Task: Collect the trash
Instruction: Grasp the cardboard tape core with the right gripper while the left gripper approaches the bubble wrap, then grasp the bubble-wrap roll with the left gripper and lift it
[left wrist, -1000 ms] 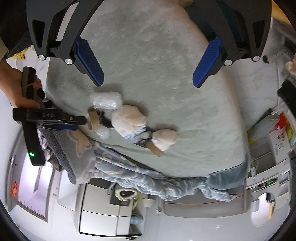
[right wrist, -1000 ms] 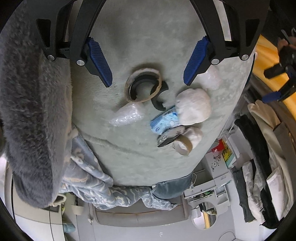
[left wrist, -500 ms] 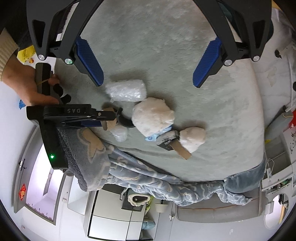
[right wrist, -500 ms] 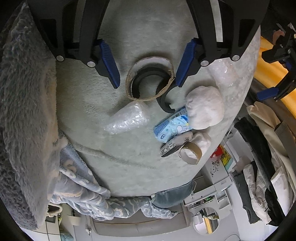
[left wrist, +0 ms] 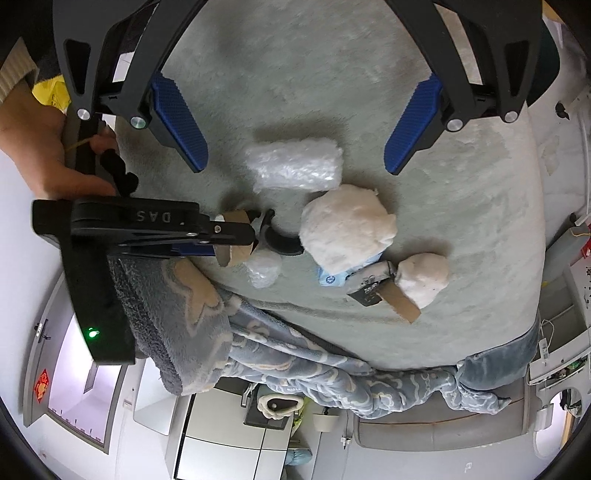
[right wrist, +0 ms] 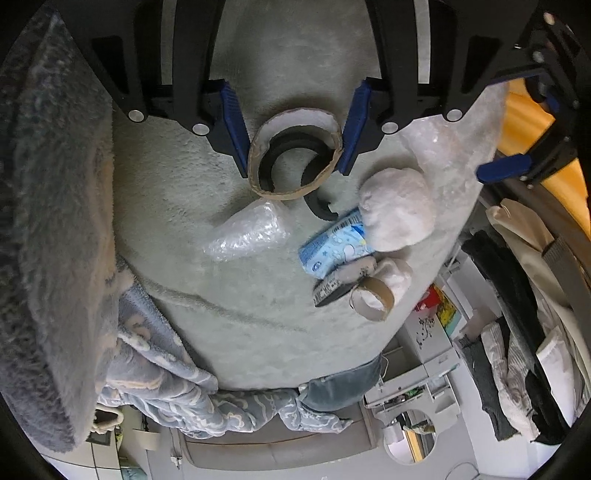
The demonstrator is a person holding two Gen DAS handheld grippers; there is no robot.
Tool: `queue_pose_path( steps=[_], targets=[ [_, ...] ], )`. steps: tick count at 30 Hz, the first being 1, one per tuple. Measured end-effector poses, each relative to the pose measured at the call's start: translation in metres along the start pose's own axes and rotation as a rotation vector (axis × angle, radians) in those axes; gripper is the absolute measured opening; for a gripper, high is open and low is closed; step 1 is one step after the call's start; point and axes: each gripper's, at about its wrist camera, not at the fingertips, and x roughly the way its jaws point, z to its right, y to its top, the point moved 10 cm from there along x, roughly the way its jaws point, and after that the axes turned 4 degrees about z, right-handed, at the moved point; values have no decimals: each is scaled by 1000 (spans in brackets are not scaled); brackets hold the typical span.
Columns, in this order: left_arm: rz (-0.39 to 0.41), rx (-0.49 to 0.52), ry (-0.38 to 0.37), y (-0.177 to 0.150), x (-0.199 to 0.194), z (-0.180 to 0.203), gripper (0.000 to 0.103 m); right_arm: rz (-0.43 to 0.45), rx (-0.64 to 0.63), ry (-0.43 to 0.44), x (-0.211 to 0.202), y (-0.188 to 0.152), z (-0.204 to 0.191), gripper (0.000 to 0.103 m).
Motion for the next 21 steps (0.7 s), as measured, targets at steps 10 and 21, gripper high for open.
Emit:
queue_pose_path(
  steps=[10, 21],
  targets=[
    [-41, 19, 64, -6, 20, 2, 85, 57, 10, 13, -20, 11, -3, 48],
    [-56, -35, 42, -4, 18, -4, 61, 66, 6, 23, -20, 20, -17, 48]
  ],
)
